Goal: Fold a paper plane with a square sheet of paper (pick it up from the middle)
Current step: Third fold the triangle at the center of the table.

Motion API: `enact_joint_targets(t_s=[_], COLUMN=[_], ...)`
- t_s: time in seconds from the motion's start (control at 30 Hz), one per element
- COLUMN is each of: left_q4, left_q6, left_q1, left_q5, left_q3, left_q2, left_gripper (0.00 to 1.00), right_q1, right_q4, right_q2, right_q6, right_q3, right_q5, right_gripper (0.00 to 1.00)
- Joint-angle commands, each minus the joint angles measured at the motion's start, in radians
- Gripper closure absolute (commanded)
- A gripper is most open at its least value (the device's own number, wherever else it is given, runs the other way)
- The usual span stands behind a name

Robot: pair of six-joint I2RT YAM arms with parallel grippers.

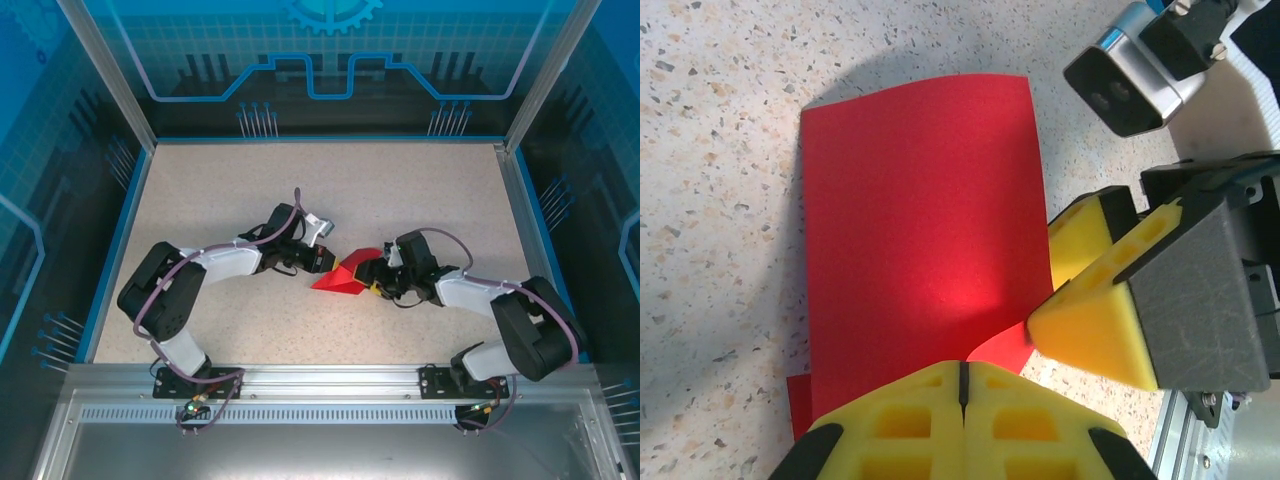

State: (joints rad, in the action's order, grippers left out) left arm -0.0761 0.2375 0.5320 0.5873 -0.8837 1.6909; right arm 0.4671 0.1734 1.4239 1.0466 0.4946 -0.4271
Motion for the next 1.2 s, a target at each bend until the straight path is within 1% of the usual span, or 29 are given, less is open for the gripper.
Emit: enact_joint_targets(t_s=[0.0, 0.17, 0.3, 0.4, 0.47, 0.5, 0.57, 0.63, 0.73, 0.83, 0.9, 1.03, 1.17], left_q4=[0.015, 0.031, 0.052, 0.068, 0.087, 0.103, 0.117, 0.109, 0.080, 0.021, -0.019, -0.115, -0.213], left_q6=[-0.005, -0.011, -0.019, -0.009, 0.007, 0.020, 0.032, 0.049, 0.046, 0.019, -0.040, -0.198, -0.248], left_q1=[-0.008, -0.007, -0.009, -0.013, -0.020, -0.023, -0.027, -0.026, -0.025, -0.009, 0.029, 0.154, 0.175], left_q5=[-0.006, -0.014, -0.023, -0.053, -0.090, -0.127, -0.179, -0.237, -0.279, -0.262, -0.266, -0.354, -0.389], left_q3=[0.005, 0.000, -0.014, -0.025, -0.033, -0.035, -0.026, 0.004, 0.069, 0.139, 0.183, 0.264, 0.301], left_q2=[-0.027, -0.027, -0.024, -0.025, -0.032, -0.040, -0.070, -0.118, -0.194, -0.257, -0.281, -0.310, -0.290], left_gripper=[0.97, 0.96, 0.92, 0.80, 0.68, 0.63, 0.55, 0.44, 0.37, 0.33, 0.31, 0.31, 0.33], right_q1=[0.044, 0.064, 0.063, 0.064, 0.063, 0.062, 0.065, 0.068, 0.079, 0.089, 0.093, 0.093, 0.094], right_q4=[0.127, 0.200, 0.229, 0.233, 0.238, 0.236, 0.232, 0.205, 0.141, 0.019, -0.032, -0.078, -0.129], right_q2=[0.044, 0.079, 0.080, 0.088, 0.096, 0.098, 0.096, 0.088, 0.054, 0.012, -0.004, -0.012, -0.008], right_q6=[0.050, 0.073, 0.078, 0.084, 0.094, 0.101, 0.115, 0.132, 0.148, 0.153, 0.155, 0.184, 0.194], right_q3=[0.006, -0.007, -0.027, -0.024, -0.022, -0.021, -0.022, -0.016, -0.007, 0.022, 0.041, 0.066, 0.101], right_q5=[0.003, 0.029, 0.053, 0.069, 0.078, 0.085, 0.096, 0.112, 0.150, 0.186, 0.196, 0.187, 0.187], right_gripper=[0.47, 0.53, 0.62, 0.70, 0.76, 0.80, 0.86, 0.92, 0.96, 0.97, 0.97, 0.97, 0.96])
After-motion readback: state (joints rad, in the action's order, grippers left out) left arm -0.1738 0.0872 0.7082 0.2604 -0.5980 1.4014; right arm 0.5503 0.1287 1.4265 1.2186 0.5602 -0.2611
